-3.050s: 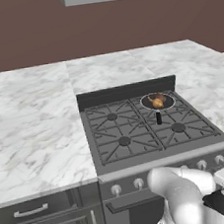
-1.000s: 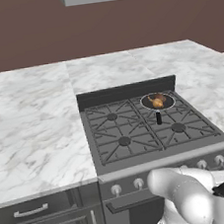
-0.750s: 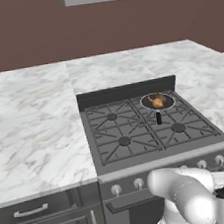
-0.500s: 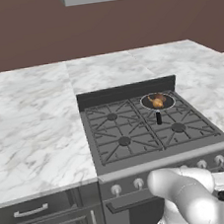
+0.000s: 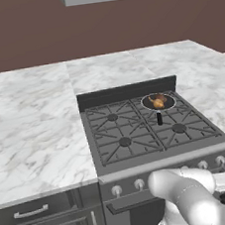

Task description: Put the onion and potato in the pan. Then turn on the rear right burner and set the heat to medium.

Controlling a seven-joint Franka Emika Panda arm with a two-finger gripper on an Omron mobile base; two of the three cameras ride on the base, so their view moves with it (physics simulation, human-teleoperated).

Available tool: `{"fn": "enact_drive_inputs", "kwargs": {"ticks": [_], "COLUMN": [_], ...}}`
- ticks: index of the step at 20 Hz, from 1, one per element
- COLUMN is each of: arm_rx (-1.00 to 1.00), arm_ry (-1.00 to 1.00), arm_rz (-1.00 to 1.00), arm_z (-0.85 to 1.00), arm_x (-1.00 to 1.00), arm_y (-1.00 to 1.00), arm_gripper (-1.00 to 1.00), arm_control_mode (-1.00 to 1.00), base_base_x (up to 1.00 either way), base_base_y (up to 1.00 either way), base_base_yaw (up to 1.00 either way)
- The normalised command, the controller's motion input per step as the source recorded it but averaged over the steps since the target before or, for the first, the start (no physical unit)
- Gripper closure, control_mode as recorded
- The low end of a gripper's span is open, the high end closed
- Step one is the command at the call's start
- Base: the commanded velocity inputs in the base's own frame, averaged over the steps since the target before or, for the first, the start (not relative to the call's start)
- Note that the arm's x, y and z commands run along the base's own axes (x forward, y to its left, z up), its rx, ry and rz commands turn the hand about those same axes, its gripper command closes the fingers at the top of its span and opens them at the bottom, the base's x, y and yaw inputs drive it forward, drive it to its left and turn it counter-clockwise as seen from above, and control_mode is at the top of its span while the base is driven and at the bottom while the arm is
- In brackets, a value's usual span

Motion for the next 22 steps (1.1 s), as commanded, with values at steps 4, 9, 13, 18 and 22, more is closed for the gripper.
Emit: {"fn": "enact_drive_inputs", "kwargs": {"ticks": [4, 9, 13, 18, 22], "arm_rx": [-0.07, -0.05, -0.03, -0.01, 0.0], "arm_ry": [0.16, 0.1, 0.03, 0.0, 0.0], "arm_rz": [0.0, 0.0, 0.0, 0.0, 0.0], "arm_z": [0.0, 0.0, -0.01, -0.16, -0.11], "arm_x": [0.19, 0.27, 0.2, 0.11, 0.01], "arm_y": [0.14, 0.08, 0.06, 0.0, 0.0], "arm_gripper": [-1.0, -1.0, -1.0, -1.0, -1.0], "arm_control_mode": [-1.0, -1.0, -1.0, -1.0, -1.0], "base_base_x": [0.0, 0.0, 0.0, 0.0, 0.0], "base_base_y": [0.0, 0.0, 0.0, 0.0, 0.0], "base_base_yaw": [0.0, 0.0, 0.0, 0.0, 0.0]}}
